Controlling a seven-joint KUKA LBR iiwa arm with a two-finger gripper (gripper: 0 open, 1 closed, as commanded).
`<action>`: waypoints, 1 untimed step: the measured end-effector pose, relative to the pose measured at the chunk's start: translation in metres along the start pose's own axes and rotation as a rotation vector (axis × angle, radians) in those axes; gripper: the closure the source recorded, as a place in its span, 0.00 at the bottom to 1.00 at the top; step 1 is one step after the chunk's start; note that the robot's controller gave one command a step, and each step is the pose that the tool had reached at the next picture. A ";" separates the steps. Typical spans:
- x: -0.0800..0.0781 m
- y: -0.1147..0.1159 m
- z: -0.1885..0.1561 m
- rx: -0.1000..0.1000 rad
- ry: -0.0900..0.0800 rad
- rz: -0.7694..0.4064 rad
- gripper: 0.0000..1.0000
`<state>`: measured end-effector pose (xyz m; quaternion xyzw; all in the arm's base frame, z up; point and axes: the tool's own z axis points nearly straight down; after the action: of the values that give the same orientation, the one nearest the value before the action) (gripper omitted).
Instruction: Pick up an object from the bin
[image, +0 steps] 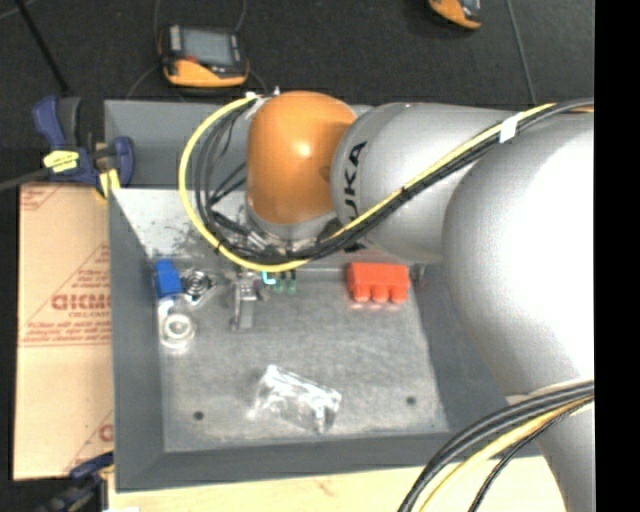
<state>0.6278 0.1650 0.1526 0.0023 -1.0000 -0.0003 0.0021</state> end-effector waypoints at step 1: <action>-0.021 0.027 0.086 0.000 -0.006 -0.079 0.00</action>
Offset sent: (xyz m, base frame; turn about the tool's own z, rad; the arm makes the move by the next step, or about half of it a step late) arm 0.0193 0.0273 -0.0826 -0.0791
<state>0.6480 0.1917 0.0668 0.0418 -0.9991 -0.0001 -0.0011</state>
